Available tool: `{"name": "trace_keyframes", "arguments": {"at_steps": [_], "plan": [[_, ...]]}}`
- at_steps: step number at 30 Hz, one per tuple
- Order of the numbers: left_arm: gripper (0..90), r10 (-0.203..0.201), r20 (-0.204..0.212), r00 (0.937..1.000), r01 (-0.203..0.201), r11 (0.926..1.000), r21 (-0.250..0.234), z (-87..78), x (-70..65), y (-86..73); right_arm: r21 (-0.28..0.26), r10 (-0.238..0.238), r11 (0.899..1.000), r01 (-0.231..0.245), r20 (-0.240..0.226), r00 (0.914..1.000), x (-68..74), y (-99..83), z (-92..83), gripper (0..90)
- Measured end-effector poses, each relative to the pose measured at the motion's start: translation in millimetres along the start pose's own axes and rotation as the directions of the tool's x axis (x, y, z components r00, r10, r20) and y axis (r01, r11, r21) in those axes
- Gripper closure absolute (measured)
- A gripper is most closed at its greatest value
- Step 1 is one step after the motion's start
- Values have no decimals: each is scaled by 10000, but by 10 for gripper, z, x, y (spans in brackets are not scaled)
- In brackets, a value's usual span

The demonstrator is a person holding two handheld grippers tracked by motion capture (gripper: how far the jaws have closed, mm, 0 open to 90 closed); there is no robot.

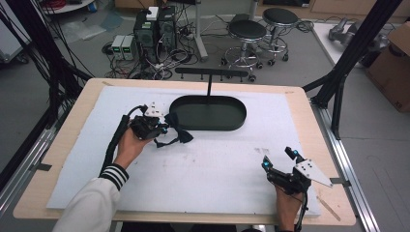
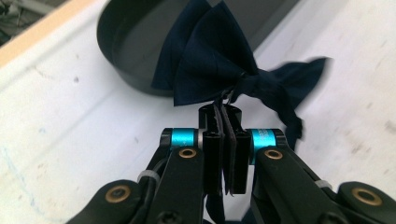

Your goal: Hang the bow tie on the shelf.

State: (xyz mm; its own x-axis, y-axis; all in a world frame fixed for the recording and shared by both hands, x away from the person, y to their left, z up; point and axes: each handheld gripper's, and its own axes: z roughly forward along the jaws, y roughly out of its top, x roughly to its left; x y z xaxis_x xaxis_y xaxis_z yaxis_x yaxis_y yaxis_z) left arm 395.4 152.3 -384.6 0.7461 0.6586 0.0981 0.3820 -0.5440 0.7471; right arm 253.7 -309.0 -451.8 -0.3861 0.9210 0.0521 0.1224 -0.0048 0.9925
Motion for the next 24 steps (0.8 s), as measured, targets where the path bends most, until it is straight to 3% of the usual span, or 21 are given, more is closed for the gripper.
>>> {"name": "trace_keyframes", "arguments": {"at_steps": [5,9,13,22,24], "plan": [[875,-391,214,9990,412,9933,-1079,-85,28,32,-1,3,10000,-3,-1,10000,0,0,0,104],[876,-868,547,9947,976,9647,-2445,-176,53,65,-1,8,10000,-8,-2,10000,-1,0,0,104],[876,-1086,613,9922,1229,9343,-3346,-249,72,86,2,-1,10000,1,1,10000,-1,0,1,104],[877,-1292,651,9895,1444,9091,-3908,-298,87,114,30,6,10000,-6,18,10000,2,1,1,104],[878,-1280,636,9897,1427,9087,-3923,-300,89,116,27,12,10000,-12,23,10000,3,0,1,104]]}}
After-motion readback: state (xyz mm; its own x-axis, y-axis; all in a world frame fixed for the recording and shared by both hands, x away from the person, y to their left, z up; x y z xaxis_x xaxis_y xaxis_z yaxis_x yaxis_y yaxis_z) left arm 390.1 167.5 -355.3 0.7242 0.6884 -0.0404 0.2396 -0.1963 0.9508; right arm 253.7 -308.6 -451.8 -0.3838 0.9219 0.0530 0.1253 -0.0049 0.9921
